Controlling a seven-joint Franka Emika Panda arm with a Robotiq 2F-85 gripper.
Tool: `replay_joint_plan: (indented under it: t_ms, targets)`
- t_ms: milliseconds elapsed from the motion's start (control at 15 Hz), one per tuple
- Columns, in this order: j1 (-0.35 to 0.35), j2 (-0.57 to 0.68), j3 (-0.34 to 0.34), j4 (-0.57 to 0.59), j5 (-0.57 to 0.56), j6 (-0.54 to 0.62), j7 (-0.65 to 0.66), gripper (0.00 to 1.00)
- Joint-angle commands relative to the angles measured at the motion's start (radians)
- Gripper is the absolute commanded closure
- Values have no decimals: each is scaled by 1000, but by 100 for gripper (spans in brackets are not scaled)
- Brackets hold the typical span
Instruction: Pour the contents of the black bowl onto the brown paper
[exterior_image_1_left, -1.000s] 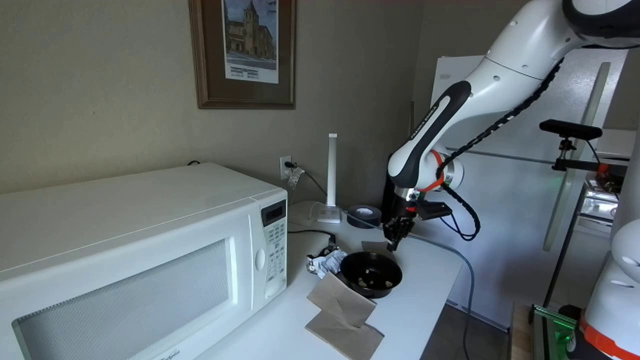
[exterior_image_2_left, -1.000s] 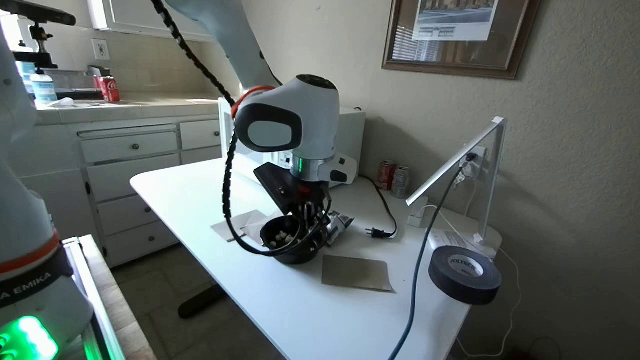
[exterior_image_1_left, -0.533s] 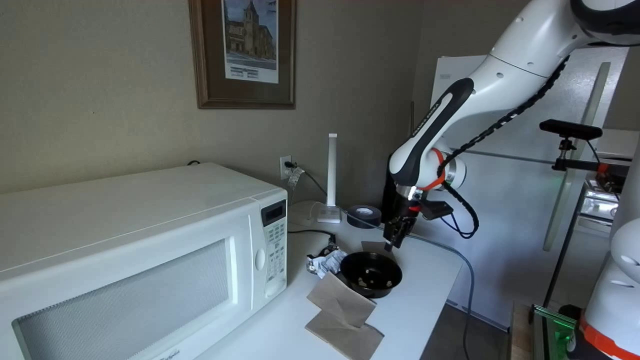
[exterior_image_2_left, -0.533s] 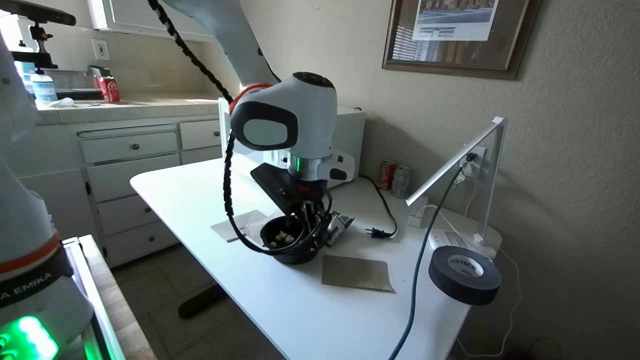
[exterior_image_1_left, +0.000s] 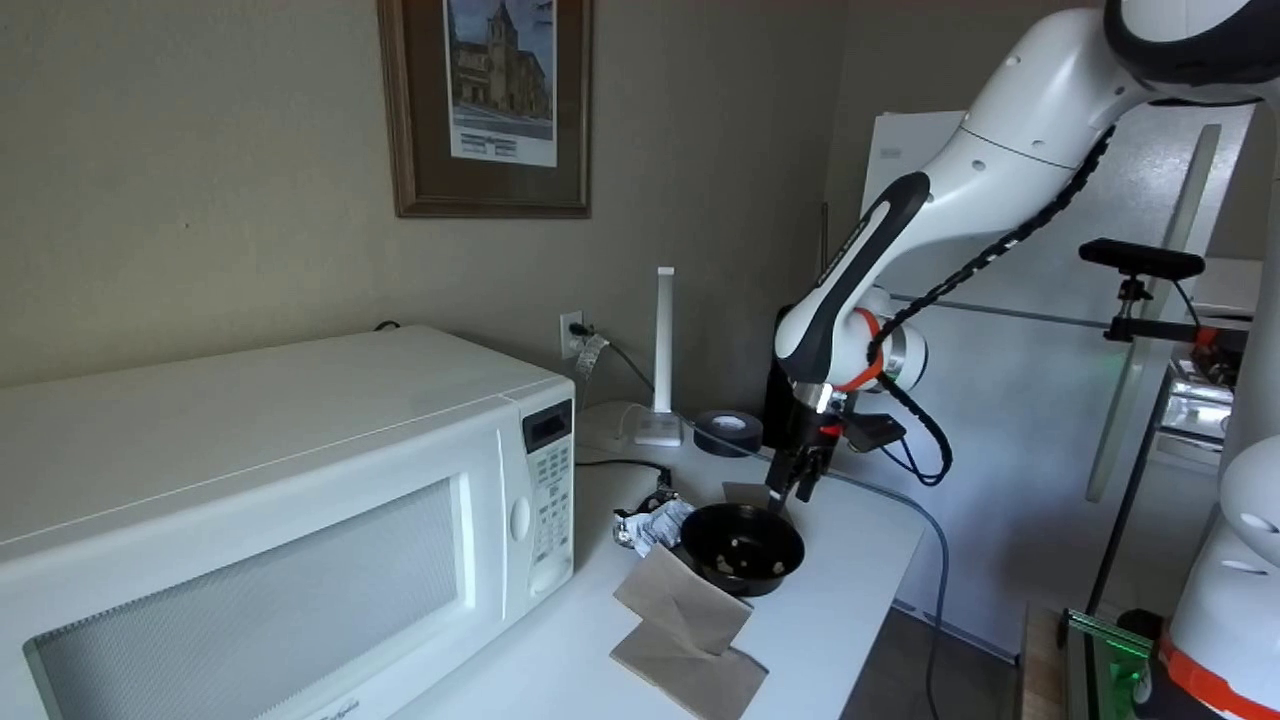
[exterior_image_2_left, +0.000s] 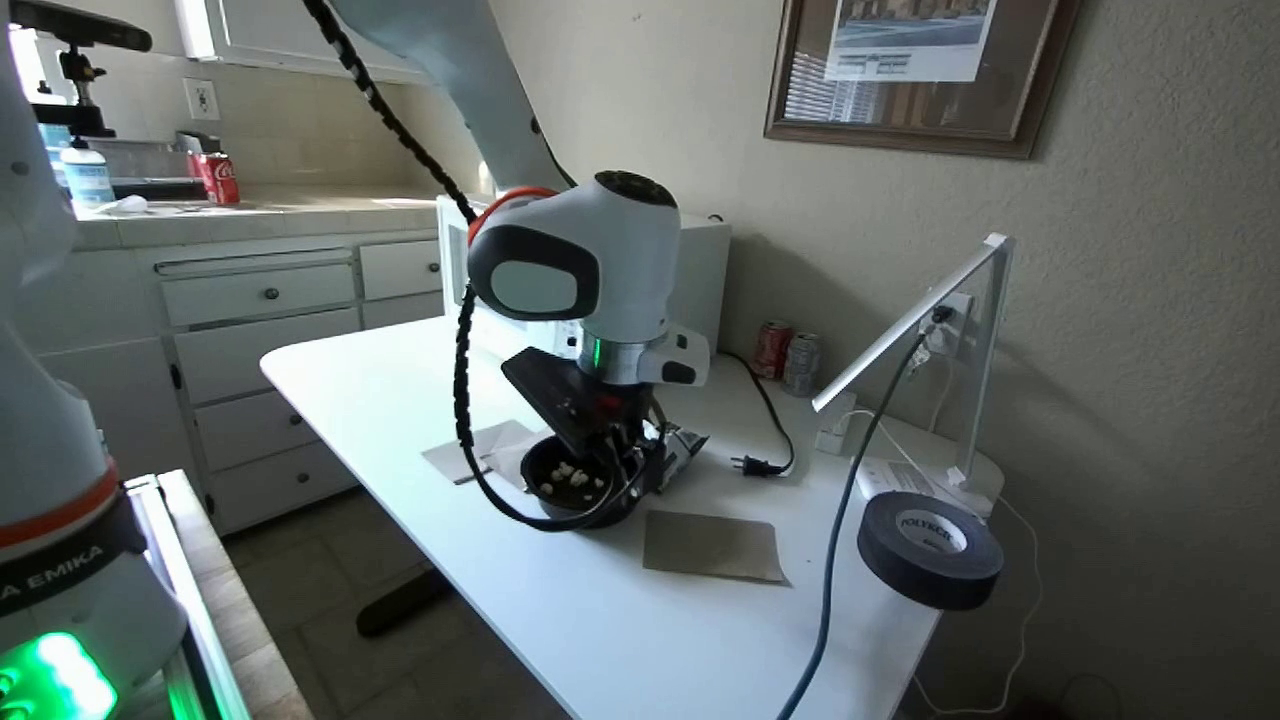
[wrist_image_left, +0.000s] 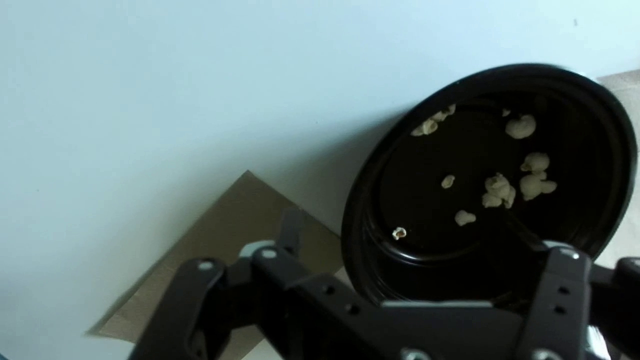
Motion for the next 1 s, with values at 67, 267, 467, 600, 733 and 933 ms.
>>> replay_joint_plan:
  t_ms: [67, 267, 467, 600, 733, 933]
  targets:
    - [-14, 88, 23, 68, 46, -4, -82, 0]
    - [-26, 140, 51, 109, 84, -30, -135, 0]
    - [-35, 205, 74, 158, 106, -30, -164, 0]
    - [-41, 247, 80, 189, 98, -27, -165, 3]
    - [-63, 280, 96, 217, 81, -28, -154, 12]
    - [-89, 311, 114, 251, 72, -34, -147, 43]
